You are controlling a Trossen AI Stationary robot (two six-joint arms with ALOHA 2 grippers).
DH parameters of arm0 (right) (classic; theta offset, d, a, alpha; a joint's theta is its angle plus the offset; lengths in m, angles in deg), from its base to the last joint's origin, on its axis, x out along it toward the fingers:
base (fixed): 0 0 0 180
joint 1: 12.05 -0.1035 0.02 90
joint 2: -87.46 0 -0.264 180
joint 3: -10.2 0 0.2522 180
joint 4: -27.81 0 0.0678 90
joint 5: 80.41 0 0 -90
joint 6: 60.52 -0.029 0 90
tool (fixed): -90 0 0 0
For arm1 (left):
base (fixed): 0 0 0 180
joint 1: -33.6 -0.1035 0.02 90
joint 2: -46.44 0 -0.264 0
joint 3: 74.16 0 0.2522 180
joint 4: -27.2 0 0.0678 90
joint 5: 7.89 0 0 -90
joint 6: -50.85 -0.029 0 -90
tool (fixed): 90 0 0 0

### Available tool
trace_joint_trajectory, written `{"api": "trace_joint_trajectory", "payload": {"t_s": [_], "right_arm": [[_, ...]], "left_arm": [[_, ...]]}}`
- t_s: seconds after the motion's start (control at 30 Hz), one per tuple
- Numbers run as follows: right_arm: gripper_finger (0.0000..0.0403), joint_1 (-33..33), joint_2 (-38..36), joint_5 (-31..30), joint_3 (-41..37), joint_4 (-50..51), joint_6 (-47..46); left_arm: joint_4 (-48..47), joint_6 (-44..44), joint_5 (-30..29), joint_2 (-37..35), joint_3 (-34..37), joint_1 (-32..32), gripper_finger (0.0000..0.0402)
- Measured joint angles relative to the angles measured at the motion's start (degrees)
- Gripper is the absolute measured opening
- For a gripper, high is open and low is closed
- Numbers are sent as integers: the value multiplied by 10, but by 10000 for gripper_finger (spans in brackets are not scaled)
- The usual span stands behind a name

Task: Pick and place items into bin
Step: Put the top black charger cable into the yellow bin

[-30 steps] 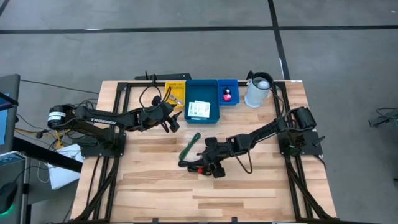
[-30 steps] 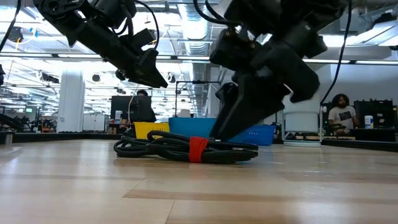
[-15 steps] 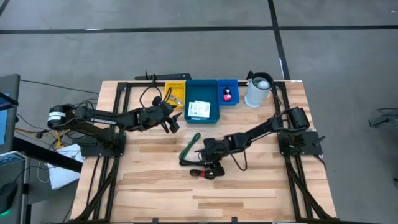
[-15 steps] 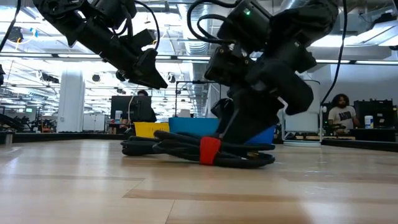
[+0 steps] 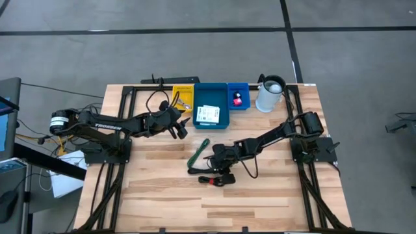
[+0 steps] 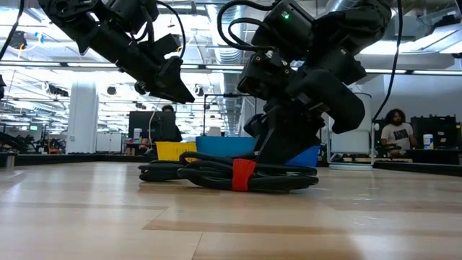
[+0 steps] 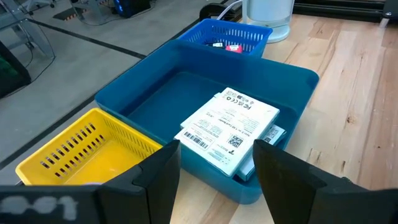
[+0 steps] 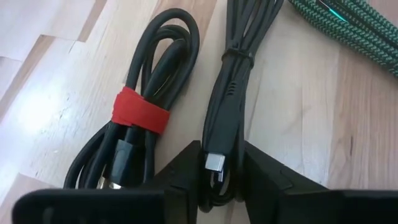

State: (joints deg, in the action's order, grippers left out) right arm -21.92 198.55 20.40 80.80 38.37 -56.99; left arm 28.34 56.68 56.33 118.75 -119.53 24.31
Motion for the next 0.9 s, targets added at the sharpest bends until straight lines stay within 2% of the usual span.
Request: {"api": "trace_joint_trajectory", "payload": {"t_s": [0.33,0.57,0.67,0.77,0.9], "right_arm": [[80,0,-31,-8,0,40,23],[80,0,-90,-63,0,85,47],[80,0,-117,-96,0,112,47],[80,0,-144,-122,0,125,51],[80,0,-174,-135,0,136,70]], "left_arm": [[0,0,0,0,0,0,193],[0,1,0,0,0,0,193],[0,28,3,0,0,0,193],[5,23,45,0,0,0,193],[34,-2,143,0,0,0,193]]}}
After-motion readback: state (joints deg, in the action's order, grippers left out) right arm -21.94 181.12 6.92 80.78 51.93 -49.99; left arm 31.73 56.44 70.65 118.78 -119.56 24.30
